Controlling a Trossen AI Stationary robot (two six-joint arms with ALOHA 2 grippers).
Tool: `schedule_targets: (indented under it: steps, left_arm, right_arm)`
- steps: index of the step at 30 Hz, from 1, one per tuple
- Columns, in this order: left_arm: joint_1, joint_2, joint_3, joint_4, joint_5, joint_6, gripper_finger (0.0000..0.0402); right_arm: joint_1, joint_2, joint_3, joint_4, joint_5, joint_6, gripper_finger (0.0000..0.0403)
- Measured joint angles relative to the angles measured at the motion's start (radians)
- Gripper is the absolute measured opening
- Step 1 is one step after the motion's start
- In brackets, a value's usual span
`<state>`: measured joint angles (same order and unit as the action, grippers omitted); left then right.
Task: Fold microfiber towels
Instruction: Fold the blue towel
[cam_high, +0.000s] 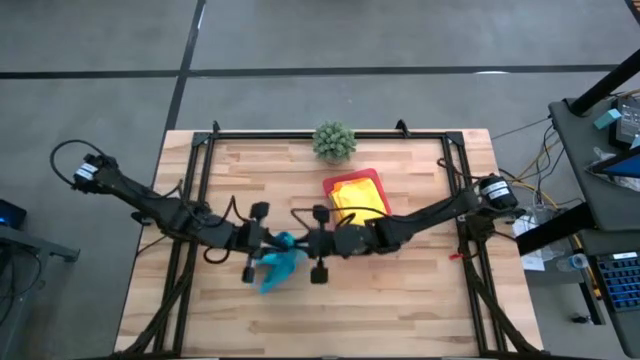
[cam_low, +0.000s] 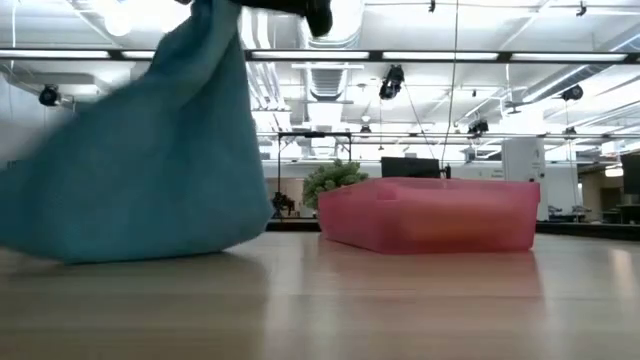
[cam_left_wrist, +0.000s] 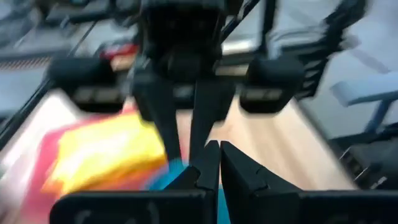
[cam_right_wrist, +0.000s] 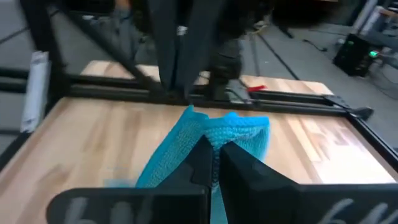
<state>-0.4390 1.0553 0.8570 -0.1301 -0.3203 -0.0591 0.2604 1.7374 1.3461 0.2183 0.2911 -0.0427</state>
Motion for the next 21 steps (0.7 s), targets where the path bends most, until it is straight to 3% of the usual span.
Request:
schedule_targets:
  steps: [4,9,21]
  left_arm:
    - [-0.006,-0.063,0.0,-0.224,-0.116,-0.166,0.0]
    - [-0.006,-0.085,-0.024,-0.362,-0.182,-0.357,0.0]
    - [-0.007,-0.061,-0.162,-0.135,-0.205,-0.374,0.0006]
  right_arm:
    - [-0.037,0.0,-0.07,0.144,0.025,0.06,0.0009]
    - [-0.068,0.0,-0.143,0.271,0.081,0.117,0.0009]
    - [-0.075,0.0,-0.217,0.406,0.079,0.153,0.0009]
